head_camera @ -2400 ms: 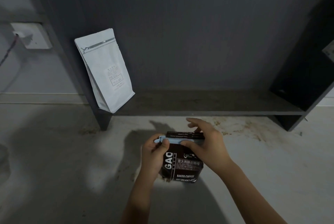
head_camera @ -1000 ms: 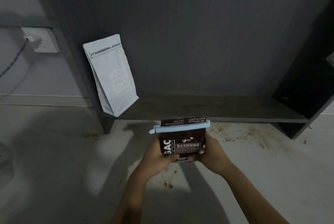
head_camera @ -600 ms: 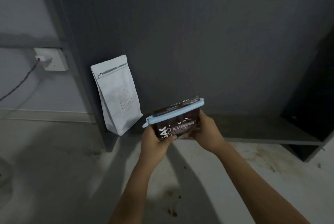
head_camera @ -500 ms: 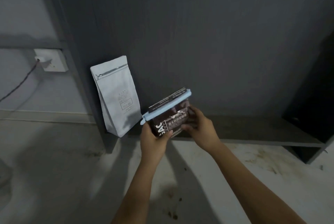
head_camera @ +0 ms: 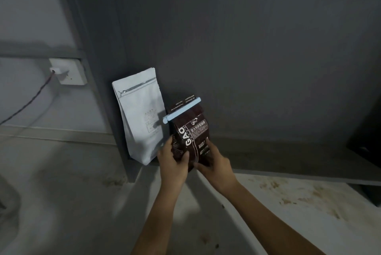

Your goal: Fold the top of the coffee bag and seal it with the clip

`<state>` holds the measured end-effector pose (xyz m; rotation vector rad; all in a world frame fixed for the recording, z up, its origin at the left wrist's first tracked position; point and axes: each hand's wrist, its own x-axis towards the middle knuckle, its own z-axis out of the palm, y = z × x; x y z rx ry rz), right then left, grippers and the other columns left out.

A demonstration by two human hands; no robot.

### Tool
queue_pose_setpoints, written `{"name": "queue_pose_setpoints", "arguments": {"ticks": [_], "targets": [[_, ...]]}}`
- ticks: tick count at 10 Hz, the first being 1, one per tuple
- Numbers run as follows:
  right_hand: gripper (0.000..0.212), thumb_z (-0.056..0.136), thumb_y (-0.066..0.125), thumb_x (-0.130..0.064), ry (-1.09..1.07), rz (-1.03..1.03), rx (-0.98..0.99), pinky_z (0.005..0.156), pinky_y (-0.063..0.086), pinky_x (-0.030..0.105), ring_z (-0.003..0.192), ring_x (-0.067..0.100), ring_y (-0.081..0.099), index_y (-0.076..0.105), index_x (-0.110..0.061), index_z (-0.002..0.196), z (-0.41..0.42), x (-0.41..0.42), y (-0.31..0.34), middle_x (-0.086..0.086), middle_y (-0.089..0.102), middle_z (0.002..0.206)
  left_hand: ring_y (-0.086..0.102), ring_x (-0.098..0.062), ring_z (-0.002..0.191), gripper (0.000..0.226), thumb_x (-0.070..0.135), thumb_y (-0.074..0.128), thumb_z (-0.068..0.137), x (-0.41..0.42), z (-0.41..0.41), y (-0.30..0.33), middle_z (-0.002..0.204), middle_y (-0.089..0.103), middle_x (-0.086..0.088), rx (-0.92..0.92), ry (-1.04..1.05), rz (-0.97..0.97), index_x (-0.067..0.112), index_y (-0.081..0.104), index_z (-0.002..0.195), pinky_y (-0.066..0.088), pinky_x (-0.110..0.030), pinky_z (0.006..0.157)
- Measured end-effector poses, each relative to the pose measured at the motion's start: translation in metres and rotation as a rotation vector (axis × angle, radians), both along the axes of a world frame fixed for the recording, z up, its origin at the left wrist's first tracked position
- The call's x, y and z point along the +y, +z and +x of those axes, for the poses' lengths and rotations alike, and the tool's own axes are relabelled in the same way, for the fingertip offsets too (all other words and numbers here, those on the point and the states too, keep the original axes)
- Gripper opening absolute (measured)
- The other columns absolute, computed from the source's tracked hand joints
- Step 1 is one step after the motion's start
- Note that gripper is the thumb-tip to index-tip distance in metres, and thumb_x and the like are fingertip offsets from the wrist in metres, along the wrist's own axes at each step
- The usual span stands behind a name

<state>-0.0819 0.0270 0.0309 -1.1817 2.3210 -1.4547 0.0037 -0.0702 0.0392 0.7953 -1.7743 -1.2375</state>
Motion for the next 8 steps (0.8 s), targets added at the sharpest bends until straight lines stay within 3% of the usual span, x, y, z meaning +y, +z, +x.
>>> {"name": "queue_pose_setpoints", "arguments": {"ticks": [1,2,3,4,5,6,7,8], "targets": [[0.075,0.075,0.073,-0.021,0.014,-0.005,0.024,0.086,0.042,0.022,0.109,0.021,0.058,0.032,-0.019,0.137,-0.002,-0.013,0.003,0.01,0.061,0.122,0.061,-0.029,0.102,0.055,-0.001,0.069,0.078,-0.006,0.001,0.0,0.119,0.059,-0.02,0.053,0.043,0.054,0.007,0.045,0.127,0.052,-0.043,0.088],[0.069,0.077,0.071,-0.022,0.059,0.003,0.043,0.09,0.044,0.027,0.112,0.024,0.056,0.034,-0.016,0.135,-0.004,-0.026,0.006,0.012,0.058,0.124,0.063,-0.026,0.097,0.048,-0.004,0.068,0.077,-0.009,-0.001,-0.003,0.108,0.062,-0.011,0.089,0.085,0.068,0.017,0.044,0.112,0.052,-0.037,0.084],[0.058,0.081,0.065,-0.016,0.097,0.013,0.096,0.09,0.039,0.022,0.112,0.026,0.055,0.038,-0.013,0.133,-0.008,-0.037,0.01,0.014,0.058,0.124,0.062,-0.031,0.102,0.049,-0.006,0.067,0.078,-0.016,-0.004,-0.004,0.113,0.059,-0.017,0.081,0.128,0.087,0.017,0.036,0.107,0.052,-0.048,0.09],[0.053,0.083,0.059,-0.007,0.109,0.051,0.124,0.094,0.035,0.021,0.117,0.031,0.052,0.039,-0.007,0.132,-0.009,-0.043,0.014,0.018,0.053,0.13,0.062,-0.032,0.101,0.046,-0.004,0.068,0.078,-0.023,-0.005,-0.001,0.115,0.059,-0.02,0.025,0.157,0.093,0.007,0.035,0.108,0.052,-0.043,0.089],[0.057,0.084,0.059,-0.009,0.138,0.117,0.114,0.107,0.035,0.034,0.128,0.032,0.043,0.034,-0.007,0.136,-0.009,-0.045,0.016,0.02,0.046,0.138,0.061,-0.025,0.099,0.048,-0.002,0.068,0.079,-0.026,-0.003,0.002,0.116,0.059,-0.02,-0.015,0.163,0.099,-0.002,0.034,0.113,0.047,-0.03,0.081],[0.064,0.083,0.061,-0.011,0.185,0.181,0.115,0.106,0.035,0.032,0.128,0.03,0.043,0.03,-0.009,0.139,-0.006,-0.039,0.021,0.018,0.046,0.14,0.057,-0.019,0.1,0.05,0.0,0.067,0.081,-0.024,0.002,0.008,0.12,0.059,-0.017,-0.115,0.124,0.076,-0.003,0.033,0.117,0.04,-0.022,0.079],[0.06,0.082,0.062,-0.009,0.223,0.204,0.078,0.099,0.038,0.028,0.12,0.029,0.053,0.036,-0.009,0.136,-0.008,-0.028,0.026,0.019,0.055,0.131,0.058,-0.027,0.107,0.053,0.002,0.064,0.083,-0.026,0.006,0.011,0.123,0.057,-0.018,-0.222,0.064,0.065,-0.004,0.034,0.126,0.036,-0.015,0.075],[0.048,0.083,0.063,-0.012,0.365,0.366,0.101,0.097,0.04,0.023,0.116,0.019,0.055,0.049,-0.014,0.129,-0.008,-0.01,0.041,0.013,0.06,0.127,0.061,-0.032,0.107,0.041,0.015,0.063,0.085,-0.025,0.02,0.023,0.117,0.062,-0.019,-0.423,-0.044,0.026,0.001,0.05,0.122,0.047,-0.028,0.084]]}}
